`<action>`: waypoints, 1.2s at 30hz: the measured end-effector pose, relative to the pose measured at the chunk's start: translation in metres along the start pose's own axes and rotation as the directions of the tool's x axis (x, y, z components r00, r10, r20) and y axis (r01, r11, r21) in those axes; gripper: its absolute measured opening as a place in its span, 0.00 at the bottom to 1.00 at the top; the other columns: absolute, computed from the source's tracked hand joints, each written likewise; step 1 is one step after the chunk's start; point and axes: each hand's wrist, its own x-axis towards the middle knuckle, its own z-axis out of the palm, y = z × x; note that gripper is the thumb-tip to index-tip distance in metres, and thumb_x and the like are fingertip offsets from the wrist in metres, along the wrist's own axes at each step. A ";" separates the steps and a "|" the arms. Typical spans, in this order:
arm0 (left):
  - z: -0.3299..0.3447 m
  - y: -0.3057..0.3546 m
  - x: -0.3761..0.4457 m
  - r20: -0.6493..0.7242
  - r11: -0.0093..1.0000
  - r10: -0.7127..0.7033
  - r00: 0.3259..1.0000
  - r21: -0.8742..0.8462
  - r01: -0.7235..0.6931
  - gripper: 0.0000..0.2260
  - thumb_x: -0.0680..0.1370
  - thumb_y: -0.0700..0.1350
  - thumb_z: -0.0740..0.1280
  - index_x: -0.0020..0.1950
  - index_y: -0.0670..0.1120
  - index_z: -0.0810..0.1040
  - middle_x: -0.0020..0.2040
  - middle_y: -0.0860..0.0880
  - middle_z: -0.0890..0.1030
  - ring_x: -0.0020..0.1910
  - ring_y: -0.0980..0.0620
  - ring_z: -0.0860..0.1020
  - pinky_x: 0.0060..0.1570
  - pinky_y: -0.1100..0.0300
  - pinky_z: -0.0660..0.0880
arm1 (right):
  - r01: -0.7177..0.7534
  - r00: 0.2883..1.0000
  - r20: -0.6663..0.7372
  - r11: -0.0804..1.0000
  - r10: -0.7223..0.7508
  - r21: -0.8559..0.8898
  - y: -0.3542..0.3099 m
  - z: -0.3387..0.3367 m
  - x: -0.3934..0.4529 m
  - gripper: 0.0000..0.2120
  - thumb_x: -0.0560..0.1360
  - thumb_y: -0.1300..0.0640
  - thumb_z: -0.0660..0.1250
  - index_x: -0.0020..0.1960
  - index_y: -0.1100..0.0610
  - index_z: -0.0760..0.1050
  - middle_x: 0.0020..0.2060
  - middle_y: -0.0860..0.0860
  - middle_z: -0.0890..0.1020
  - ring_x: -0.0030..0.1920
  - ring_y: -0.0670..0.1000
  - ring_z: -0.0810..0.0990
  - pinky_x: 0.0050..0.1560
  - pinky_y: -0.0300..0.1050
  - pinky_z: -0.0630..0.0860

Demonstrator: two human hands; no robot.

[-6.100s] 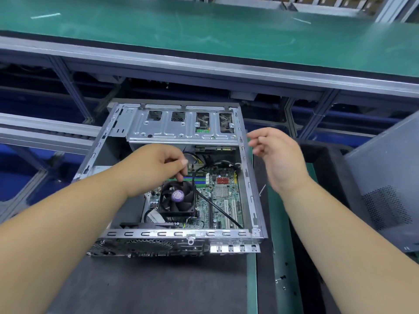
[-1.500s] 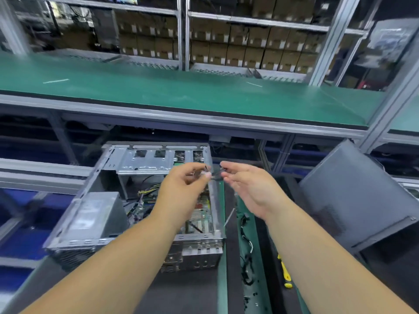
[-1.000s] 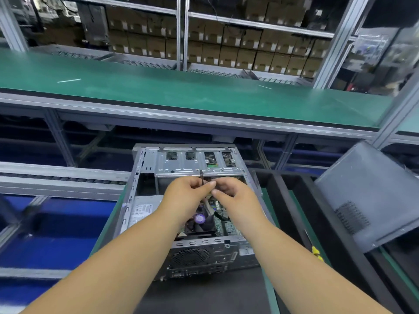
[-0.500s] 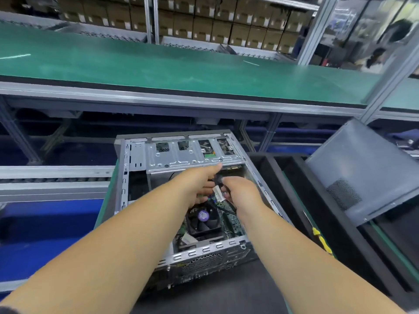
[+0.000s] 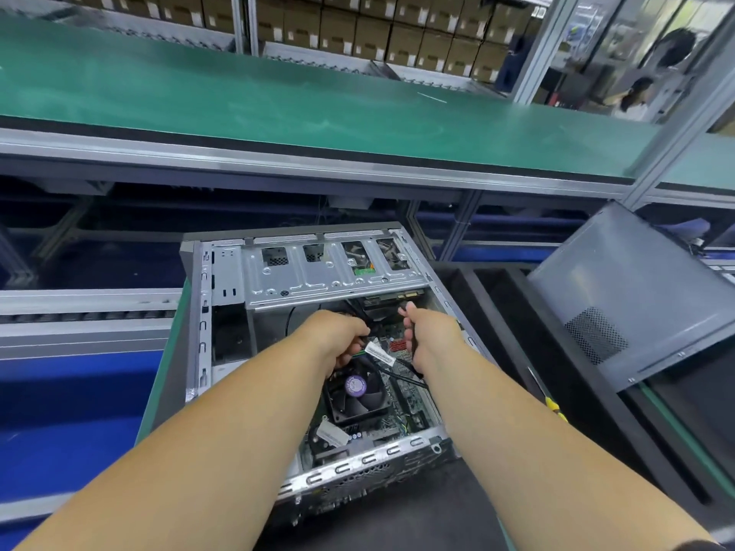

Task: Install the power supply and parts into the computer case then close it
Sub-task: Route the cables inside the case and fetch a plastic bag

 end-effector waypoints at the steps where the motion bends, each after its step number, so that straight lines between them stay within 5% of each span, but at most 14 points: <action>1: 0.000 0.000 0.002 0.001 1.000 0.004 1.000 0.013 -0.004 0.08 0.76 0.41 0.70 0.36 0.42 0.77 0.31 0.47 0.76 0.27 0.54 0.71 0.27 0.64 0.68 | -0.003 1.000 -0.003 1.000 0.003 0.015 0.000 0.001 0.002 0.12 0.82 0.52 0.62 0.43 0.56 0.77 0.31 0.48 0.69 0.29 0.45 0.62 0.29 0.37 0.61; 25: 0.000 0.010 0.012 -0.012 0.992 0.055 0.998 0.114 -0.054 0.08 0.77 0.41 0.67 0.39 0.41 0.75 0.33 0.46 0.73 0.29 0.51 0.67 0.31 0.62 0.64 | 0.000 0.999 0.036 0.989 -0.005 0.150 0.011 0.006 0.023 0.13 0.82 0.52 0.62 0.43 0.54 0.80 0.29 0.46 0.71 0.26 0.44 0.66 0.23 0.36 0.63; 36: 0.000 0.009 0.012 -0.024 0.993 0.058 0.998 0.103 -0.055 0.07 0.77 0.42 0.68 0.40 0.41 0.76 0.33 0.47 0.74 0.29 0.51 0.68 0.30 0.62 0.66 | -0.025 0.999 0.038 0.983 0.019 0.181 0.011 0.005 0.022 0.12 0.82 0.52 0.63 0.44 0.55 0.81 0.28 0.46 0.72 0.27 0.44 0.67 0.27 0.38 0.65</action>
